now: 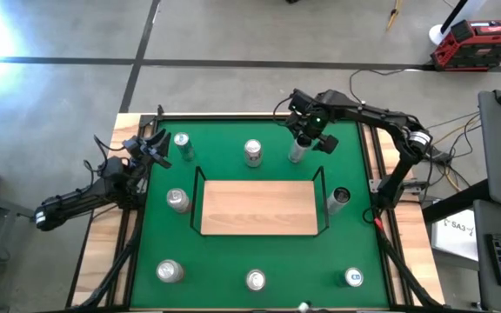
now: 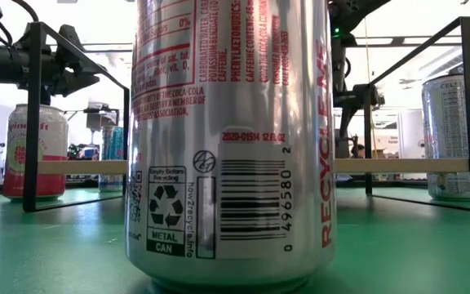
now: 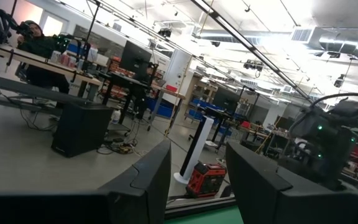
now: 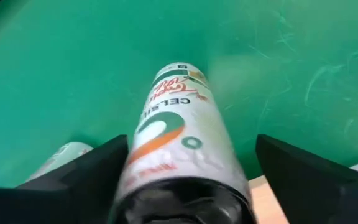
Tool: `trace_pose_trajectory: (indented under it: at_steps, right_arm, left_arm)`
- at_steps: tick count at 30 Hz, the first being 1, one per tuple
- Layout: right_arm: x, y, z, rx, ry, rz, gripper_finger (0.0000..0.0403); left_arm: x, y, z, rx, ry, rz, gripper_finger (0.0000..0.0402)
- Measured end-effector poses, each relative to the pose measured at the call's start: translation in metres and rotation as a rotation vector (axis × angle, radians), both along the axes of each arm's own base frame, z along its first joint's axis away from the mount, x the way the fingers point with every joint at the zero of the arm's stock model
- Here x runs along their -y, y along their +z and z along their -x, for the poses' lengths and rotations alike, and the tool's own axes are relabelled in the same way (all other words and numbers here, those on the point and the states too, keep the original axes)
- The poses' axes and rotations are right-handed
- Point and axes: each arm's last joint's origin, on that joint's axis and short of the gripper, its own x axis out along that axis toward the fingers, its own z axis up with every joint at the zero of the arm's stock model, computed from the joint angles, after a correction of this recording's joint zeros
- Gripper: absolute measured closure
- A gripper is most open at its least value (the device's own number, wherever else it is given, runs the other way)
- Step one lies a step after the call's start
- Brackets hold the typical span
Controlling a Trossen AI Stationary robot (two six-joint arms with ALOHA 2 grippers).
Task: Place canned beverage on shelf
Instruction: Put the top white-yellow soda can on the shelf
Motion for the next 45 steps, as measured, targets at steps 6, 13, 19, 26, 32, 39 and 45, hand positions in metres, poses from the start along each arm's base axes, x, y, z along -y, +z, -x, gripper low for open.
trace_pose_trajectory:
  at_steps: [6,13,19,26,32,39,45]
  right_arm:
    - [0.001,0.000,-0.001,0.014,0.052,0.021,0.0021]
    - [0.007,0.004,-0.003,-0.001,0.134,0.134,0.0020]
    - [0.011,0.020,-0.005,-0.015,0.180,0.241,0.0020]
    - [0.011,0.033,-0.005,-0.063,0.531,0.327,0.0020]
    - [0.011,0.038,-0.004,-0.105,0.933,0.400,0.0021]
    - [0.010,0.044,-0.004,-0.117,1.087,0.434,0.0021]
    - [0.012,0.059,-0.007,-0.100,1.111,0.492,0.0021]
  left_arm:
    - [0.000,0.000,0.000,0.000,0.000,0.000,0.0264]
    - [0.000,0.000,0.000,0.000,0.000,0.000,0.0264]
    - [0.000,0.000,0.000,0.000,0.000,0.000,0.0264]
    - [0.000,0.000,0.000,0.000,-0.001,0.000,0.0264]
    - [0.000,0.000,0.000,0.000,-0.001,0.000,0.0264]
    - [0.000,0.000,0.000,0.000,0.000,0.000,0.0264]
    - [0.000,0.000,0.000,0.000,-0.001,0.000,0.0264]
